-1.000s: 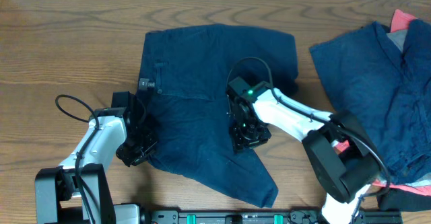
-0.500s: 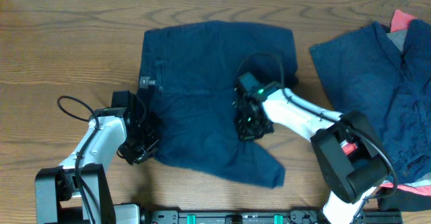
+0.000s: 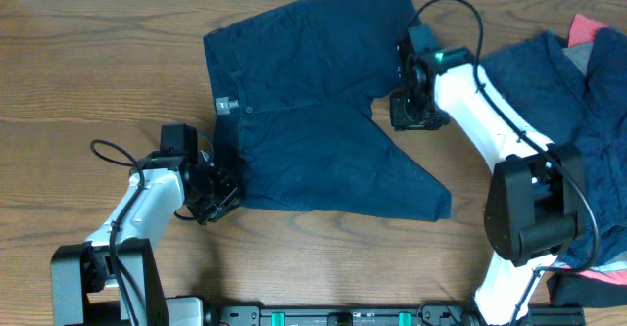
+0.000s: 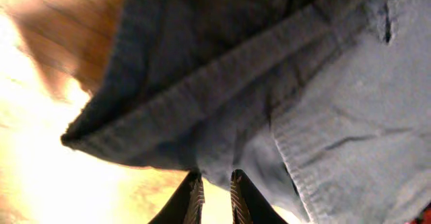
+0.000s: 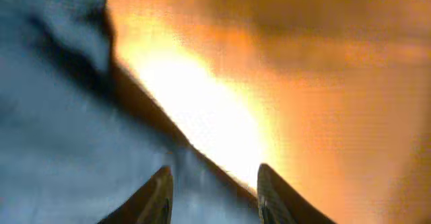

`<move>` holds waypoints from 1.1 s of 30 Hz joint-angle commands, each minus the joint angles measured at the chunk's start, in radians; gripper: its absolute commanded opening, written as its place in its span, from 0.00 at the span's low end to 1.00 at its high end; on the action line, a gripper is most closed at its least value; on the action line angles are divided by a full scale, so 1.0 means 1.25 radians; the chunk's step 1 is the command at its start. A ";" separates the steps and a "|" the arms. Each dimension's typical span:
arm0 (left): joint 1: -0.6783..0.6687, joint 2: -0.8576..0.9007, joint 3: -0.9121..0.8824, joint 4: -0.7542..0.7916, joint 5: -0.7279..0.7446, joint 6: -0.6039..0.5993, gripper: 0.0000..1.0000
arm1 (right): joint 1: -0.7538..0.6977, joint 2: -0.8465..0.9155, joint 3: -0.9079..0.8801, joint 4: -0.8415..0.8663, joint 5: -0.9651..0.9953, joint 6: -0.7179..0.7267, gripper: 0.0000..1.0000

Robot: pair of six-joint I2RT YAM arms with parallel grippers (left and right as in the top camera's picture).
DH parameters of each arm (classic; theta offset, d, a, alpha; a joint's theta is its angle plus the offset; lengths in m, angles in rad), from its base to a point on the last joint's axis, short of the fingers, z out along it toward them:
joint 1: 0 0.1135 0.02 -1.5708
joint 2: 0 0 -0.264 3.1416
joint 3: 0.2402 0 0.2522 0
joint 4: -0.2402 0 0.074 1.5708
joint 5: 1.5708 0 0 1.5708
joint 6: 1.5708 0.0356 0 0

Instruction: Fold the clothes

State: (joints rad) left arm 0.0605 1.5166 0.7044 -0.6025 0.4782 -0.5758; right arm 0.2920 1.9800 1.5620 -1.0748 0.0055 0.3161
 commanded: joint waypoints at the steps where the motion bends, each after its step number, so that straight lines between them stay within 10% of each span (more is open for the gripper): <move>1: -0.001 -0.006 0.000 -0.028 0.030 0.006 0.17 | 0.005 -0.013 0.031 -0.100 -0.048 0.081 0.40; 11: -0.001 -0.006 0.000 -0.080 -0.052 0.039 0.17 | -0.013 -0.208 -0.072 -0.121 -0.131 0.242 0.40; 16: -0.001 -0.006 0.000 -0.077 -0.093 0.039 0.17 | -0.032 -0.333 -0.156 -0.116 -0.131 0.286 0.85; 20: -0.001 -0.006 0.000 -0.074 -0.106 0.039 0.17 | -0.039 -0.412 -0.262 -0.103 -0.145 0.356 0.95; 33: -0.001 -0.006 0.000 -0.012 -0.173 0.044 0.28 | -0.040 -0.555 -0.629 0.100 -0.200 0.493 0.94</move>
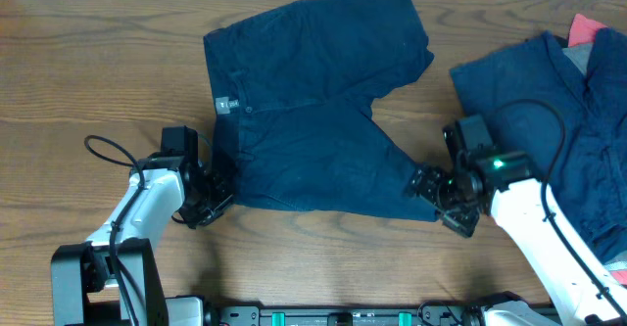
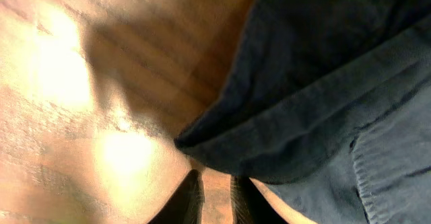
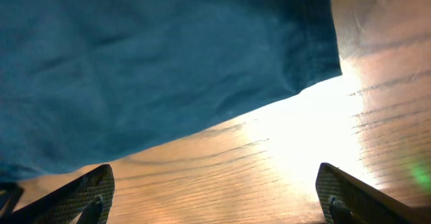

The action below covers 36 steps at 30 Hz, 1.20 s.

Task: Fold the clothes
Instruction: 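Grasp the bottom right hem of the shorts with the right gripper, then hold the bottom hem corners with both grippers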

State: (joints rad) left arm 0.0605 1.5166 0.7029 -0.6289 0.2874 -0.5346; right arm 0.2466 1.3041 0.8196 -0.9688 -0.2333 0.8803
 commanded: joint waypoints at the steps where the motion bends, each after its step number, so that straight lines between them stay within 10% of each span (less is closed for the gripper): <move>1: -0.001 -0.006 0.001 0.013 -0.009 0.030 0.29 | -0.003 -0.015 -0.049 0.025 -0.009 0.042 0.94; 22: -0.001 -0.129 0.001 0.066 0.011 0.188 0.37 | -0.003 -0.013 -0.266 0.306 -0.051 0.196 0.97; 36: -0.001 -0.004 0.001 0.117 0.012 0.187 0.38 | -0.003 -0.013 -0.272 0.350 0.081 0.307 0.64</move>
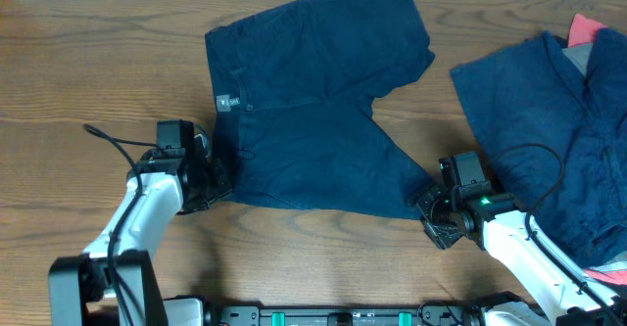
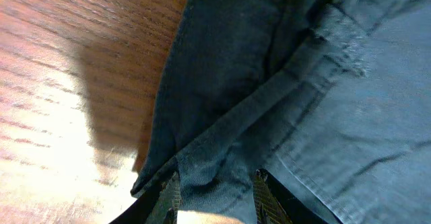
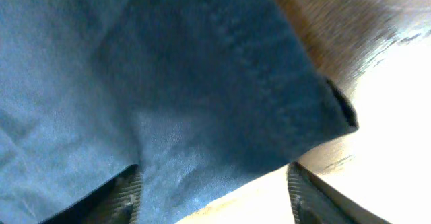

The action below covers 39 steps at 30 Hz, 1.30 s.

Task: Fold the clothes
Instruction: 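Hold the bottom hem corners with both grippers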

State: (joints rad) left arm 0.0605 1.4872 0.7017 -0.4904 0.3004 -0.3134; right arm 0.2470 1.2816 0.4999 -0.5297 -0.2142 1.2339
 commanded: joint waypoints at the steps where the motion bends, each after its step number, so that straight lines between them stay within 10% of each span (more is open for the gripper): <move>1: -0.001 0.024 0.002 0.009 0.001 0.010 0.38 | -0.004 0.005 -0.016 -0.001 0.079 0.024 0.63; 39: -0.001 0.028 -0.045 -0.002 -0.027 -0.257 0.46 | -0.004 0.005 -0.016 -0.004 0.102 0.029 0.58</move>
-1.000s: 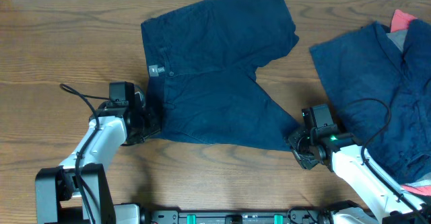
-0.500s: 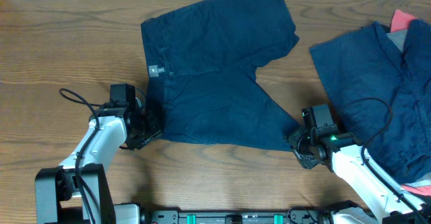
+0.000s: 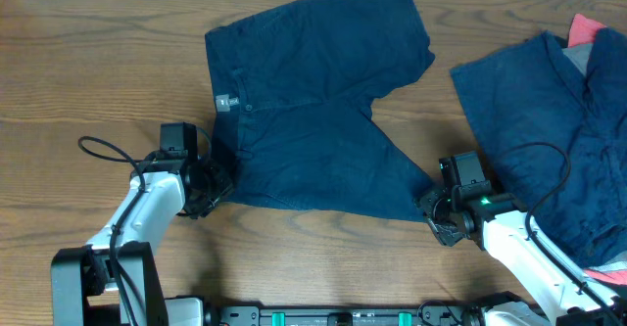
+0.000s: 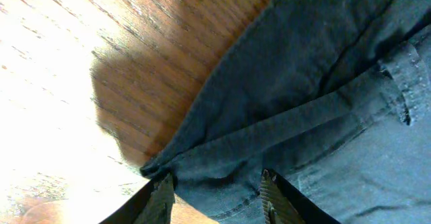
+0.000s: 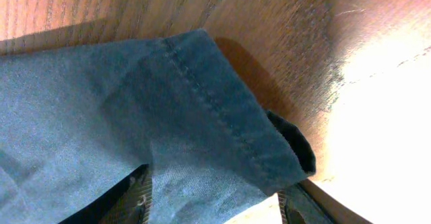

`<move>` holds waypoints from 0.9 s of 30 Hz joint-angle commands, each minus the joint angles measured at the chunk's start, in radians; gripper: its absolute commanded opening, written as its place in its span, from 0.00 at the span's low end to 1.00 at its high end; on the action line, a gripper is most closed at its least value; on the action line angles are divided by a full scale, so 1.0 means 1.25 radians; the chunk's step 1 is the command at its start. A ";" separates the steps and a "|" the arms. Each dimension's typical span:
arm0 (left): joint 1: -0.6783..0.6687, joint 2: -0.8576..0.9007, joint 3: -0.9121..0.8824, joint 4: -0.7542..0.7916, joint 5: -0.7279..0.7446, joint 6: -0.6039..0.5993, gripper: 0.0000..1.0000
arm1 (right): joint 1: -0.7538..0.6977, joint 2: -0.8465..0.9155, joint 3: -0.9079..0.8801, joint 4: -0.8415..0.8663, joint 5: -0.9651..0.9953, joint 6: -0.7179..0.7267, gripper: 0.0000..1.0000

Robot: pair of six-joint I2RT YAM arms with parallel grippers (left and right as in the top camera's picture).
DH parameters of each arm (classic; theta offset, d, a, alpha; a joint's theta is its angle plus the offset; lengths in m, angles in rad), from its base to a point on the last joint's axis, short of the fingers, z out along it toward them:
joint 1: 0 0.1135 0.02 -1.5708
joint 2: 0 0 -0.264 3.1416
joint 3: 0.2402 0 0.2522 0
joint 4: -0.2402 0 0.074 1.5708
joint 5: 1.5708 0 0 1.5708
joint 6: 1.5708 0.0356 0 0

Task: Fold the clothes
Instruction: 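Hold the bottom hem corners with both grippers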

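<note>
Navy shorts [image 3: 313,111] lie spread flat on the wooden table, waistband to the left and legs to the right. My left gripper [image 3: 210,183] sits at the waistband's near corner. In the left wrist view it [image 4: 217,190] is open, with that waistband corner [image 4: 202,170] lying between the fingers. My right gripper [image 3: 437,209] is at the near leg's hem corner. In the right wrist view it [image 5: 215,200] is open, fingers either side of the stitched hem [image 5: 222,130].
A heap of other clothes lies at the right edge: a blue garment [image 3: 519,101] with a red piece [image 3: 588,27] behind it. The right arm's cable loops over this heap. The table's far edge runs along the top.
Both grippers stay open at the same two corners. The left one has shifted slightly, so more bare wood shows beside the waistband corner. The right one has drawn back a little from the hem.
At first my left gripper was shut beside the waistband corner and my right was open at the crotch. Then the right stood wide open by the near leg's hem. Later both were open over their corners, as they are now.
</note>
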State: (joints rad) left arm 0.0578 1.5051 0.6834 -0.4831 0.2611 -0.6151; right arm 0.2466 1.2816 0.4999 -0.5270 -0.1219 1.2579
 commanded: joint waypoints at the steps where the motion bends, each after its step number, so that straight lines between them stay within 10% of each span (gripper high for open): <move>1: 0.001 0.014 -0.031 -0.011 0.013 -0.015 0.47 | -0.003 0.005 -0.016 -0.006 0.028 0.010 0.58; 27: 0.001 0.014 -0.031 0.032 -0.037 -0.036 0.56 | -0.003 0.005 -0.016 -0.009 0.023 0.002 0.59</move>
State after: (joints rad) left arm 0.0578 1.4979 0.6769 -0.4515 0.2615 -0.6579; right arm 0.2466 1.2816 0.4999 -0.5262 -0.1226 1.2568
